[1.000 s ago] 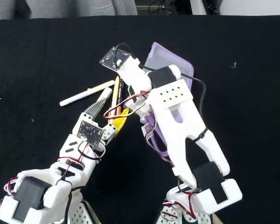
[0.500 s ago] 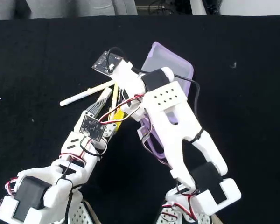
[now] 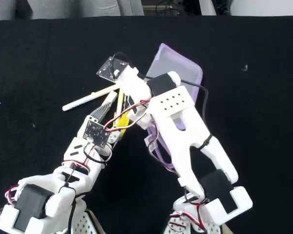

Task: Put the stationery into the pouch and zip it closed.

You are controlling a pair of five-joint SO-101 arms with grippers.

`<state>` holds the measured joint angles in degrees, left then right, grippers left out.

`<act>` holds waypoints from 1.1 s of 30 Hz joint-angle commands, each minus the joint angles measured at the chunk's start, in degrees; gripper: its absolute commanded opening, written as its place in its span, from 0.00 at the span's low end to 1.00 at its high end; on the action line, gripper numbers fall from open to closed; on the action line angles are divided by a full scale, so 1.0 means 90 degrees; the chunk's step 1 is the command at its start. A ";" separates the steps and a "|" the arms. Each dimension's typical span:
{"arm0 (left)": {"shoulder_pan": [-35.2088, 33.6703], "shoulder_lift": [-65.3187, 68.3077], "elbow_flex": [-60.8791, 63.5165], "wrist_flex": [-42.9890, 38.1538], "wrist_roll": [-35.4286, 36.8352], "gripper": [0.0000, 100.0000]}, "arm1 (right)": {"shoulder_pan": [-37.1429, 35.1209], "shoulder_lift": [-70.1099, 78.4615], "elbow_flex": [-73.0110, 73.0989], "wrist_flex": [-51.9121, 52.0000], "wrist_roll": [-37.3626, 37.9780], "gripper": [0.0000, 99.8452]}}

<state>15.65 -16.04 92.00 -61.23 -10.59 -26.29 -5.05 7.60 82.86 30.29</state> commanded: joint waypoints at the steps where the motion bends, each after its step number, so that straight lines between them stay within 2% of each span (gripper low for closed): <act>1: 0.0073 -0.0059 -0.0190 -0.0088 0.0098 0.20 | -0.0098 -0.0112 -0.0044 0.0068 0.0078 0.01; 4: 0.0073 -0.0059 -0.0161 -0.0088 0.0098 0.20 | -0.0098 -0.0112 -0.0044 0.0059 0.0078 0.01; 8: 0.0073 -0.0049 -0.0142 -0.0088 0.0098 0.26 | -0.0098 -0.0112 -0.0044 0.0059 0.0078 0.01; 13: 0.0073 -0.0049 -0.0151 -0.0078 0.0098 0.26 | -0.0156 -0.0112 -0.0044 0.0059 0.0078 0.01; 19: 0.0015 -0.0127 -0.0435 0.0772 0.0098 0.26 | -0.0361 -0.0112 -0.0063 0.0049 0.0029 0.01; 21: 0.0005 -0.0127 -0.0386 0.0694 0.0098 0.26 | -0.0274 -0.0112 -0.0073 0.0010 0.0049 0.01; 26: 0.0024 -0.0049 -0.0083 -0.0205 0.0107 0.26 | -0.0117 -0.0112 -0.0063 0.0059 0.0068 0.01; 33: -0.0005 -0.0049 -0.0513 0.0557 0.0098 0.26 | -0.0361 -0.0112 -0.0054 0.0254 0.0078 0.01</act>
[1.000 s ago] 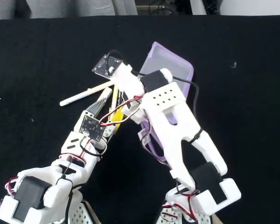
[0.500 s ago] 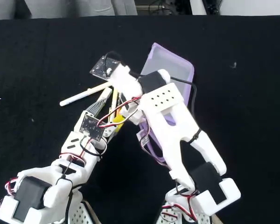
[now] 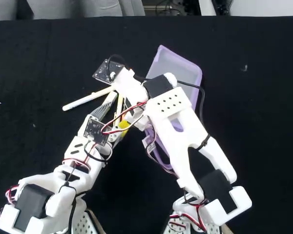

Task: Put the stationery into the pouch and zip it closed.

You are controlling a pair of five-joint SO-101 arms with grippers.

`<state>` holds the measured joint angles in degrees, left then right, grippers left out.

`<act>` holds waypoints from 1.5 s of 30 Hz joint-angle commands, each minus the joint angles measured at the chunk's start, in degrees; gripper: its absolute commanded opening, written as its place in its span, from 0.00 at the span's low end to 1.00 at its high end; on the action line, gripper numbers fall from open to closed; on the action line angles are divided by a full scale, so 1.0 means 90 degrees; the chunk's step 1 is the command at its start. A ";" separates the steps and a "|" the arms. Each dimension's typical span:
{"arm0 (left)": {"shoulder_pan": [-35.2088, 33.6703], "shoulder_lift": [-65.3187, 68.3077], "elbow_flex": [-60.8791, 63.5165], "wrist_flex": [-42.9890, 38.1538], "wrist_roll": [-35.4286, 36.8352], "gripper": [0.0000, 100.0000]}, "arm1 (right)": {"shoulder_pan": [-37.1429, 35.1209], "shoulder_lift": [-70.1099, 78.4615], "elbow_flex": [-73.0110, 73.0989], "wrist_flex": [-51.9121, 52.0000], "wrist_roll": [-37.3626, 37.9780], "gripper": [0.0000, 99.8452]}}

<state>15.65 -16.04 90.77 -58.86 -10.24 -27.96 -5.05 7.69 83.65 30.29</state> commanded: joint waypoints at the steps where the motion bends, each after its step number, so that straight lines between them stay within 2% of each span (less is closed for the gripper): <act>1: -0.0005 -0.0049 -0.0405 0.0332 0.0059 0.26 | -0.0215 -0.0112 -0.0063 0.0215 0.0078 0.01; 12: -0.0005 -0.0107 -0.0405 0.0332 0.0059 0.26 | -0.0322 -0.0112 -0.0054 0.0254 0.0029 0.01; 19: -0.0005 -0.0127 -0.0415 0.0322 0.0059 0.10 | -0.0322 -0.0112 -0.0054 0.0244 0.0059 0.01; 23: -0.0005 -0.0127 -0.0415 0.0313 0.0049 0.08 | -0.0303 -0.0112 -0.0054 0.0244 0.0068 0.01; 26: -0.0005 -0.0098 -0.0337 -0.0088 0.0039 0.08 | -0.0303 -0.0112 -0.0054 0.0244 0.0059 0.01; 29: 0.0024 -0.0088 -0.0210 -0.0381 -0.0459 0.02 | -0.0303 -0.0122 -0.0054 0.0244 0.0029 0.01; 32: 0.0063 -0.0059 -0.0200 -0.0352 -0.0889 0.03 | -0.0322 -0.0230 -0.0044 0.0254 0.0029 0.01; 45: 0.0015 -0.0059 -0.0220 -0.0352 -0.0889 0.03 | -0.0293 -0.1705 -0.0044 0.1465 0.0029 0.01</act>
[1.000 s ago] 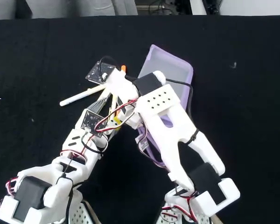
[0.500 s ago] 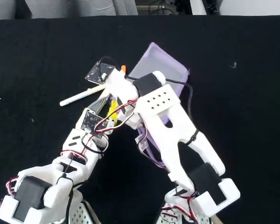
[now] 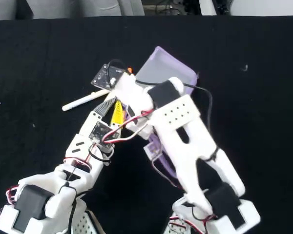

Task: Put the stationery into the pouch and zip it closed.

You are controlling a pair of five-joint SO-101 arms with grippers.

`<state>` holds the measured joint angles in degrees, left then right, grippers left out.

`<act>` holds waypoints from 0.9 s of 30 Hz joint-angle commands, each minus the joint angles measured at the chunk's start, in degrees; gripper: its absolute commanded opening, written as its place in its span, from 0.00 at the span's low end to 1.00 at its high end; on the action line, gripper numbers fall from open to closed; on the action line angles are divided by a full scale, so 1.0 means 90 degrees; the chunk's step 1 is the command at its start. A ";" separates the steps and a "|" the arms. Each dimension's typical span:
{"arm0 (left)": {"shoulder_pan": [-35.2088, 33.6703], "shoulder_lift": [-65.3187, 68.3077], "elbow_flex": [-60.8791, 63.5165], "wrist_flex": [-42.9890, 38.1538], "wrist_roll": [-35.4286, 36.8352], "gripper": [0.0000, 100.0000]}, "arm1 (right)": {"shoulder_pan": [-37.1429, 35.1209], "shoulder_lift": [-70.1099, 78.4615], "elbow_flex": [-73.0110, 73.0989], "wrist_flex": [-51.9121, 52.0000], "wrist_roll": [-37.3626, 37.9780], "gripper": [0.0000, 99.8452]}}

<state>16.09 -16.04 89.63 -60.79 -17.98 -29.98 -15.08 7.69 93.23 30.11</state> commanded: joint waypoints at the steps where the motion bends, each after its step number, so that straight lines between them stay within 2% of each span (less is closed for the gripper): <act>1: -0.0034 -0.0049 -0.0093 -0.0137 -0.0029 0.03 | -0.0068 -0.0708 -0.0044 0.0498 0.0049 0.01; 17: -0.0054 -0.0049 -0.0093 -0.0137 -0.0059 0.03 | -0.0020 -0.1773 0.0435 0.0850 0.0088 0.01; 27: -0.0054 -0.0049 -0.0093 -0.0127 -0.0059 0.03 | 0.0918 -0.1773 0.0454 0.0879 0.0156 0.01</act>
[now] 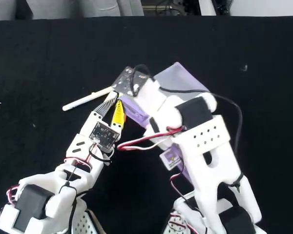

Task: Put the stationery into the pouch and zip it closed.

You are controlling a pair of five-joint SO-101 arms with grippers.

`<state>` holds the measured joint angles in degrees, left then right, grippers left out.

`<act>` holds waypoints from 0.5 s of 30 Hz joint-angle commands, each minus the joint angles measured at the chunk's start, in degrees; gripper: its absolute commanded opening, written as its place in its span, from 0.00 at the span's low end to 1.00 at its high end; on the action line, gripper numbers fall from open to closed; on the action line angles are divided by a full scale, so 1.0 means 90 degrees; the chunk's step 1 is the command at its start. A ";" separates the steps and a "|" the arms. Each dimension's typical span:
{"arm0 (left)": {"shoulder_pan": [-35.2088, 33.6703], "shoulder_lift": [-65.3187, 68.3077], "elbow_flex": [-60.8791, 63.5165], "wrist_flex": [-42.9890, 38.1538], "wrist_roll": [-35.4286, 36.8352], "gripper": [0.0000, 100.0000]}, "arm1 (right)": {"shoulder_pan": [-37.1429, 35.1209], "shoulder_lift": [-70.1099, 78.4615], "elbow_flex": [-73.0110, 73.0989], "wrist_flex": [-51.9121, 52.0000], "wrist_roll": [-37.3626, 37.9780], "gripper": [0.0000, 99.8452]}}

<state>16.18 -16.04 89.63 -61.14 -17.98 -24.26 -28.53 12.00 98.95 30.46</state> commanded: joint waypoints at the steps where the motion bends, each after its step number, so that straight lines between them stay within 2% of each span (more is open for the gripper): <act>1: -0.0093 -0.0049 -0.0093 -0.0088 -0.0059 0.03 | 0.0342 -0.0288 0.0034 0.0244 0.0205 0.01; 15: -0.0298 -0.0049 -0.0093 -0.0088 -0.0039 0.03 | 0.1368 -0.0288 0.0444 0.0254 0.0576 0.01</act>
<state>15.12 -16.04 89.63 -61.14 -17.98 -14.86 -28.53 16.13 98.95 34.24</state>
